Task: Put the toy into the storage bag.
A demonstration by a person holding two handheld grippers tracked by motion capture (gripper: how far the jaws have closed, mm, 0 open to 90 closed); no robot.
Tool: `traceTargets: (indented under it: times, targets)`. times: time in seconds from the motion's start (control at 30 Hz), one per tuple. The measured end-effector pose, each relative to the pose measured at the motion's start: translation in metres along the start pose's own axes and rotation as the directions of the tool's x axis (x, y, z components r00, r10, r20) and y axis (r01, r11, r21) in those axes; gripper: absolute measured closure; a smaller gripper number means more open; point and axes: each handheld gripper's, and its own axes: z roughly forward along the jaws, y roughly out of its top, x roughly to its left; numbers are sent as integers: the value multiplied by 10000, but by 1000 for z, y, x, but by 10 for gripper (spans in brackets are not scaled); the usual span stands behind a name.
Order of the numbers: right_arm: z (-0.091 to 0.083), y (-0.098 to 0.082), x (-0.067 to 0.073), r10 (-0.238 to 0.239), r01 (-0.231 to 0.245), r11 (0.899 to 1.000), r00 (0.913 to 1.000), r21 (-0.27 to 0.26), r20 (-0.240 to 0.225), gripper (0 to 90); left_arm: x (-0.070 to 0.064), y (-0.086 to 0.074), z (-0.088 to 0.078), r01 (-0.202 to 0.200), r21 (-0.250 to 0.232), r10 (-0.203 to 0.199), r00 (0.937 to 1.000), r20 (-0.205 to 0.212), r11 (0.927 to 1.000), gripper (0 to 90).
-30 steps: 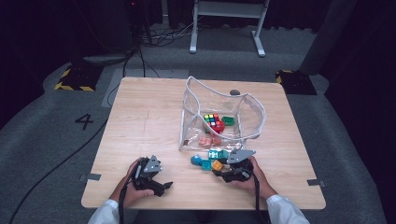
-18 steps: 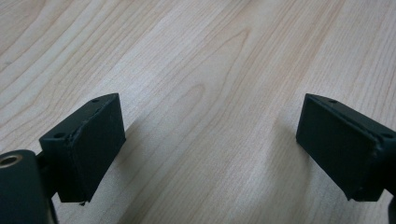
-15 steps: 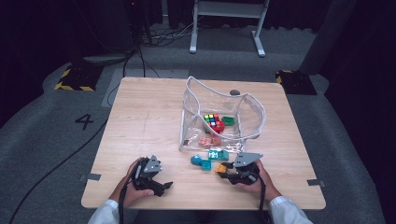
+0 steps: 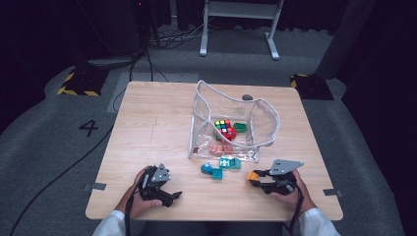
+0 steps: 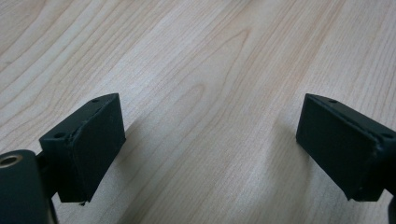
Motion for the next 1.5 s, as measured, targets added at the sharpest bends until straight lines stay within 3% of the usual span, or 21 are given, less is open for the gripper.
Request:
traceTargets:
  times: [0.17,0.37,0.6,0.9,1.0,1.03,1.23,1.4,1.5]
  targets:
    - [-24,-9,-14,335,-327,9993,9981,-160,511,592,0,0,0,4,0,-4,10000,0,10000,81]
    - [-49,-15,-32,749,-696,9966,9885,-447,1311,592,0,0,0,8,-1,-8,10000,0,10000,81]
    - [-77,-2,-51,866,-711,9937,9777,-865,1913,592,0,0,0,10,-2,-10,10000,3,10000,81]
    - [-104,38,-73,699,-432,9928,9661,-1114,2487,592,0,0,0,10,-12,-10,10000,4,10000,81]
    - [-109,56,-79,577,-258,9929,9578,-1158,2816,592,0,0,0,9,-2,-9,10000,1,10000,81]
    - [-111,60,-79,627,-288,9917,9591,-1253,2760,592,0,0,0,9,-4,-9,10000,1,10000,81]
    - [-118,95,-86,154,235,9922,9511,-1221,3085,592,0,0,0,6,-1,-6,10000,1,10000,81]
    - [-121,119,-89,-16,417,9918,9490,-1205,3153,592,0,0,0,6,-1,-6,10000,0,10000,81]
    - [-119,132,-92,-105,511,9905,9538,-1278,3003,592,0,0,0,7,-1,-7,10000,-1,10000,81]
